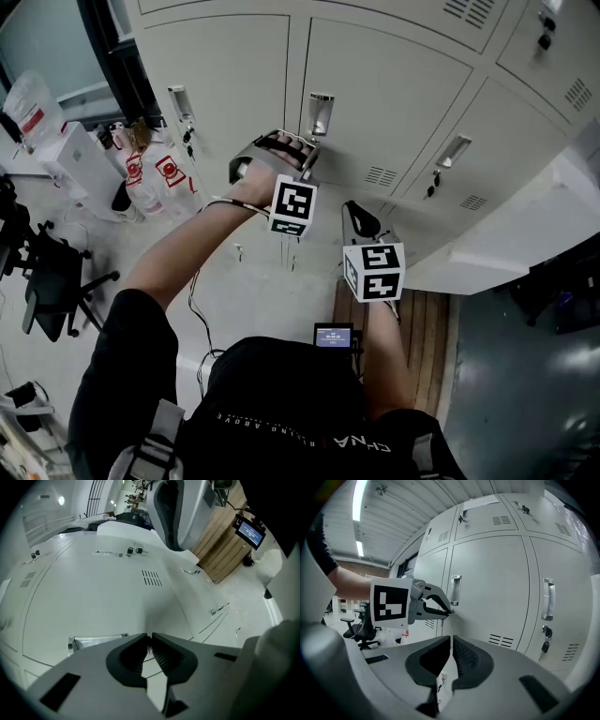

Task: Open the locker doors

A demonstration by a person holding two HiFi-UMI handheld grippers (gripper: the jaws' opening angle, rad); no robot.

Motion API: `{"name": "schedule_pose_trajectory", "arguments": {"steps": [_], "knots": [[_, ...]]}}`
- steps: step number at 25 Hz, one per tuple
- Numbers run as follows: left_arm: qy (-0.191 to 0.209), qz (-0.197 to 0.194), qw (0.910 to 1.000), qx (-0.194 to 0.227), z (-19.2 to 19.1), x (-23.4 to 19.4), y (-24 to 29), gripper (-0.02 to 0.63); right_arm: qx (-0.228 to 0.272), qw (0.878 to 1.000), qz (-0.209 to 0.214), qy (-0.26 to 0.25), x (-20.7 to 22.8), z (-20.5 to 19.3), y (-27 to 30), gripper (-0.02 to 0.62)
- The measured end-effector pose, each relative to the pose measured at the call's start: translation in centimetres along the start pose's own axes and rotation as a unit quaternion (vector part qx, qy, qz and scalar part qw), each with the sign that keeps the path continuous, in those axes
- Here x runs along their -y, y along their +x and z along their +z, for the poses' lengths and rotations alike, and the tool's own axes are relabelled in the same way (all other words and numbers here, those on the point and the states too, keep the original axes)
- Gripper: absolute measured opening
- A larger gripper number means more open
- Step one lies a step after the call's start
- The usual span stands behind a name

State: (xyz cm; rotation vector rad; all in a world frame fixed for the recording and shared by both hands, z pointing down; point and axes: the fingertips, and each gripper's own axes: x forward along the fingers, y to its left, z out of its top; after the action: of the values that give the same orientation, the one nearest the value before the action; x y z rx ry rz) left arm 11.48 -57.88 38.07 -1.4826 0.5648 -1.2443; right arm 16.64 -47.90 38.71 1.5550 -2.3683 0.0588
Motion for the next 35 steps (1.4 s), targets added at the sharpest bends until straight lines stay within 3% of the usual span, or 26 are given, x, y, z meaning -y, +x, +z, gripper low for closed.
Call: {"name": "schedule_pose_trajectory", "arguments": {"steps": [3, 5, 7, 9, 10, 11, 12, 13, 15, 17, 18, 19, 22, 26, 27, 31, 35], "knots": [[-0.027, -0.006, 0.9996, 0.008, -0.4, 0.1, 0.0, 0.043, -0.001, 1.000, -0.002, 0.002, 0.0, -0.1, -0.1, 0.041], [-0.060, -0.026, 0.9978, 0.011, -1.0, 0.4, 0.0, 0.137, -0.002, 1.000, -0.005, 0.003, 0.1, -0.3, -0.2, 0.040], [-0.099, -0.041, 0.9941, 0.018, -1.6, 0.5, -0.3, 0.151, -0.006, 1.000, -0.005, 0.005, 0.1, -0.5, -0.1, 0.041], [-0.160, -0.054, 0.9851, 0.033, -2.2, 0.6, -0.7, 0.152, -0.007, 1.000, -0.004, 0.007, 0.0, -0.6, 0.1, 0.041], [-0.205, -0.062, 0.9758, 0.045, -2.5, 0.7, -1.0, 0.152, -0.007, 1.000, -0.002, 0.009, -0.1, -0.5, 0.2, 0.041], [-0.258, -0.072, 0.9614, 0.063, -2.6, 0.8, -1.3, 0.152, -0.006, 1.000, 0.000, 0.011, -0.1, -0.4, 0.3, 0.041], [-0.317, -0.082, 0.9410, 0.085, -2.6, 0.9, -1.6, 0.152, -0.005, 1.000, 0.003, 0.014, -0.2, -0.3, 0.5, 0.041], [-0.378, -0.090, 0.9150, 0.108, -2.6, 1.1, -2.0, 0.152, -0.004, 1.000, 0.005, 0.017, -0.3, -0.2, 0.6, 0.041], [-0.489, -0.098, 0.8532, 0.152, -2.6, 1.6, -2.6, 0.148, -0.002, 1.000, 0.008, 0.026, -0.4, 0.0, 0.9, 0.040], [-0.568, -0.091, 0.7978, 0.180, -2.9, 2.0, -3.2, 0.084, 0.001, 0.999, 0.012, 0.035, -0.6, 0.2, 1.3, 0.041], [-0.593, -0.087, 0.7784, 0.187, -3.1, 2.4, -3.3, 0.038, 0.002, 0.999, 0.014, 0.039, -0.7, 0.3, 1.5, 0.041], [-0.607, -0.087, 0.7673, 0.188, -3.2, 3.0, -3.2, 0.026, 0.002, 0.999, 0.017, 0.042, -0.7, 0.5, 1.7, 0.041], [-0.608, -0.102, 0.7654, 0.183, -2.9, 4.9, -2.5, 0.021, 0.003, 0.999, 0.026, 0.047, -1.0, 1.0, 2.3, 0.041], [-0.620, -0.115, 0.7534, 0.187, -3.0, 5.3, -1.1, 0.020, 0.007, 0.999, 0.035, 0.038, -1.0, 2.3, 3.1, 0.041], [-0.619, -0.116, 0.7543, 0.184, -3.2, 5.3, -0.8, 0.020, 0.008, 0.999, 0.037, 0.033, -1.0, 2.6, 3.2, 0.041], [-0.601, -0.111, 0.7724, 0.173, -3.6, 5.0, 0.5, 0.020, 0.026, 0.999, 0.037, 0.027, -0.6, 4.8, 3.8, 0.041], [-0.600, -0.114, 0.7703, 0.183, -3.6, 3.8, 1.2, 0.020, 0.046, 0.998, 0.043, 0.027, -0.7, 7.1, 4.8, 0.041]]}}
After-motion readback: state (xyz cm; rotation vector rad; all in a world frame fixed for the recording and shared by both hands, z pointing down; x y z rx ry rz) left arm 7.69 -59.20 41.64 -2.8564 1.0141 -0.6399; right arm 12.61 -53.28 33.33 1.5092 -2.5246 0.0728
